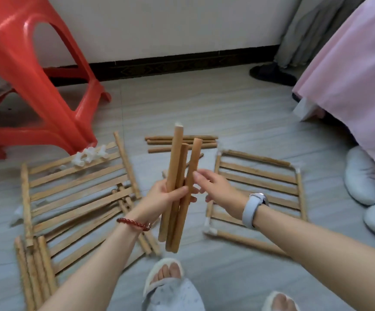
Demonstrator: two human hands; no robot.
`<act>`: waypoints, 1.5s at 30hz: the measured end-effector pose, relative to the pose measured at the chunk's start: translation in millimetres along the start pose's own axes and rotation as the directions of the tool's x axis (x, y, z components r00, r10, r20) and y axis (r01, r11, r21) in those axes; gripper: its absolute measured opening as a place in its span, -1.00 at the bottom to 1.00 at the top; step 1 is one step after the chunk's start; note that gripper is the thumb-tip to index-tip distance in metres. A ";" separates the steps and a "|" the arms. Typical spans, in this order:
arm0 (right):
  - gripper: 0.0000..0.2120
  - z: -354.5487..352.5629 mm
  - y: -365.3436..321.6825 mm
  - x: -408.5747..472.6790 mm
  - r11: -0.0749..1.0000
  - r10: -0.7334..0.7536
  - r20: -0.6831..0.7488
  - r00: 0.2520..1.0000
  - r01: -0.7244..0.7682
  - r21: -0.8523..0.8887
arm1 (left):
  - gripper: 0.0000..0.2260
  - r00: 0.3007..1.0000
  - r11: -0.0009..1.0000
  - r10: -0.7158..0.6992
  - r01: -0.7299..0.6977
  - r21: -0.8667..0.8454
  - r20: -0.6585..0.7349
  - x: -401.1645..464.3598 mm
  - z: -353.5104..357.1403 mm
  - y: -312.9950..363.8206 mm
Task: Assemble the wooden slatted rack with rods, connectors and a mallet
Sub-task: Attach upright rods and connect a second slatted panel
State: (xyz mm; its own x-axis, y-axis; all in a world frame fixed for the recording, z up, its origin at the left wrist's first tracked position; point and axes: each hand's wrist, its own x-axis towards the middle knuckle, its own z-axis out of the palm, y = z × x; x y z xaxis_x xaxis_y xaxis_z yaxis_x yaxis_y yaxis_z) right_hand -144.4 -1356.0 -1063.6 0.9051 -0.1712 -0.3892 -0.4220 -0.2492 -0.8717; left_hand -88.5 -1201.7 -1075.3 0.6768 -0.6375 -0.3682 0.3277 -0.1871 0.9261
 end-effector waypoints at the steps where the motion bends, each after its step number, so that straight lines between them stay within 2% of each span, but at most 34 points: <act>1: -0.77 -17.8 -2.0 -3.5 0.999 -0.052 -0.068 0.996 0.052 0.002 | -0.83 0.998 0.999 0.022 -0.024 0.023 0.063 12.0 18.1 7.6; 3: -0.84 -47.4 -2.4 -13.7 0.994 -0.112 -0.183 0.977 0.111 -0.017 | -0.84 0.990 0.997 0.042 -0.049 0.053 0.137 29.6 45.7 13.5; 6: -0.87 -100.4 28.5 -41.5 0.994 -0.073 -0.395 0.916 0.033 -0.106 | -0.85 0.987 0.995 0.022 -0.037 0.091 0.159 47.8 89.9 9.8; 8: -0.85 -136.5 63.4 -67.5 0.992 -0.026 -0.540 0.841 -0.043 -0.115 | -0.91 0.994 0.985 0.036 -0.052 0.162 0.100 54.8 116.6 5.7; 11: -0.84 -174.8 114.2 -110.5 0.992 0.088 -0.718 0.691 -0.129 -0.003 | -0.89 0.998 0.966 0.058 -0.058 0.252 0.007 63.0 141.5 5.6; 13: -0.74 -189.2 142.0 -136.2 0.983 0.167 -0.798 0.580 -0.156 0.093 | -0.86 0.998 0.961 0.054 -0.043 0.272 -0.032 68.4 154.4 6.5; 15: -0.70 -193.3 169.5 -160.9 0.970 0.229 -0.822 0.521 -0.192 0.149 | -0.84 0.997 0.959 0.044 -0.026 0.282 -0.057 69.3 170.4 3.4; 18: -0.69 -187.1 202.2 -181.6 0.954 0.288 -0.811 0.509 -0.227 0.196 | -0.84 0.997 0.954 0.028 -0.005 0.300 -0.072 61.4 183.8 -12.5; 24: -0.72 -188.6 225.2 -184.7 0.958 0.280 -0.829 0.485 -0.196 0.210 | -0.88 0.993 0.972 -0.070 0.090 0.216 -0.100 48.7 188.6 -38.1; 28: -0.74 -190.6 234.0 -191.1 0.955 0.294 -0.867 0.403 -0.163 0.248 | -0.89 0.993 0.971 -0.072 0.092 0.219 -0.098 50.2 194.8 -39.6; 30: -0.75 -192.4 237.5 -193.5 0.951 0.307 -0.862 0.403 -0.170 0.259 | -0.90 0.994 0.971 -0.070 0.087 0.222 -0.084 52.9 200.0 -37.5; 32: -0.79 -190.7 236.9 -194.6 0.952 0.305 -0.832 0.464 -0.181 0.248 | -0.90 0.995 0.969 -0.071 0.086 0.233 -0.071 54.8 203.7 -38.0; 36: -0.84 -182.9 217.9 -192.5 0.960 0.250 -0.678 0.691 -0.268 0.080 | -0.92 0.995 0.951 -0.089 0.096 0.295 -0.039 53.6 209.1 -44.9; 38: -0.86 -186.3 212.5 -187.1 0.950 0.267 -0.633 0.727 -0.310 0.044 | -0.92 0.995 0.947 -0.098 0.102 0.303 -0.029 52.6 209.6 -46.6; 40: -0.84 -193.9 216.1 -184.5 0.949 0.287 -0.680 0.674 -0.299 0.104 | -0.92 0.995 0.949 -0.096 0.103 0.298 -0.040 52.3 207.6 -46.1; 43: -0.80 -199.6 227.6 -193.5 0.943 0.332 -0.760 0.558 -0.200 0.266 | -0.89 0.993 0.954 -0.087 0.107 0.281 -0.081 54.6 201.6 -45.6; 45: -0.78 -199.9 234.4 -202.3 0.937 0.349 -0.811 0.470 -0.156 0.313 | -0.88 0.992 0.956 -0.091 0.113 0.272 -0.091 56.6 200.1 -45.5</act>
State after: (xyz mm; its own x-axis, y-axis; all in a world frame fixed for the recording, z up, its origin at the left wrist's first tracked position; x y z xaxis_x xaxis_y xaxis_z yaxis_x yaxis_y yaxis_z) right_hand -436.9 -1570.3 -1129.7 0.2359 -0.9403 -0.2453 -0.5201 0.0911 -0.8492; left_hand -197.0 -1378.8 -1121.7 0.7013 -0.5472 -0.4569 0.2102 -0.4537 0.8660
